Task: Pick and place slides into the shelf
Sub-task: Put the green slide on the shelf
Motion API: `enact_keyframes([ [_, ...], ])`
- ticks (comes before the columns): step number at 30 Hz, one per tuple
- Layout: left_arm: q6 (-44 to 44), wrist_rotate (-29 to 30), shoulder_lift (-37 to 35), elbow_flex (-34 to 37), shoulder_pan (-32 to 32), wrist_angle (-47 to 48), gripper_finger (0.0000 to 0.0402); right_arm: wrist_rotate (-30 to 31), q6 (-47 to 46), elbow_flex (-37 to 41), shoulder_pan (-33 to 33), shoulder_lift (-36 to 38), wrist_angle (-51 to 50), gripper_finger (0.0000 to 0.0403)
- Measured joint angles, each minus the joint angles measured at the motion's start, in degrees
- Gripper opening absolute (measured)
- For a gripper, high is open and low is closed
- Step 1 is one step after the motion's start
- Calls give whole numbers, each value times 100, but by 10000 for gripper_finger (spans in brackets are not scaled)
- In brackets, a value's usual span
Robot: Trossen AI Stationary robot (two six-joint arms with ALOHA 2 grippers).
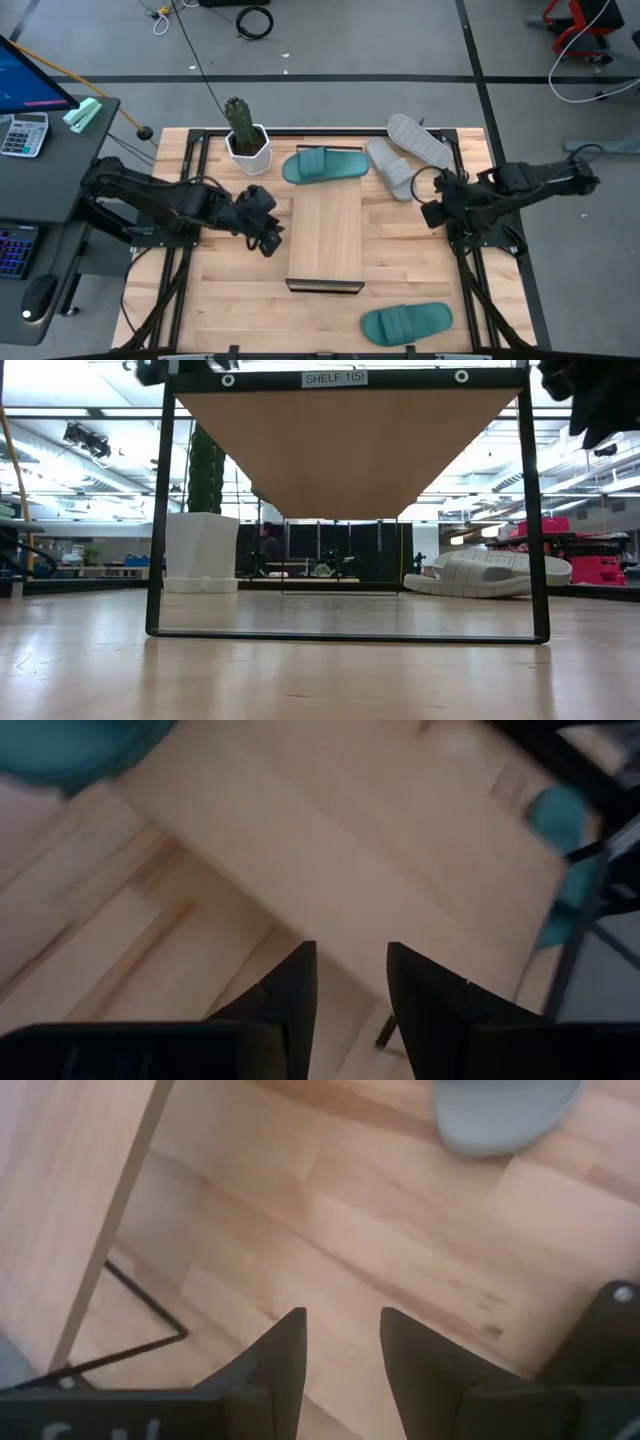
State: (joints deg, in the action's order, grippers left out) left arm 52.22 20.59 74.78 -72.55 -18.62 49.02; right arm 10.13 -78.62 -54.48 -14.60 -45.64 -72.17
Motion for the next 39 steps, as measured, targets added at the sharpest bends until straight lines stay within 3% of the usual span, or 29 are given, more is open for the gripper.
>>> enact_keyframes([
  [11, 597, 722, -26, 0, -630, 284, 112, 172, -1949, 225, -2175, -366, 104, 137],
  [20, 571, 770, -26, 0, -642, 267, 110, 151, -3461, 1477, -3601, -575, 1918, 137],
  [25, 593, 767, -24, 0, -677, 266, 110, 140, -3723, 1912, -3926, -750, 2513, 137],
  [35, 633, 763, -22, 0, -677, -28, 111, -114, -3133, 2625, -3995, -946, 4275, 142],
  [39, 674, 763, -22, 0, -677, -119, 112, -171, -2827, 2672, -3995, -1129, 4413, 143],
])
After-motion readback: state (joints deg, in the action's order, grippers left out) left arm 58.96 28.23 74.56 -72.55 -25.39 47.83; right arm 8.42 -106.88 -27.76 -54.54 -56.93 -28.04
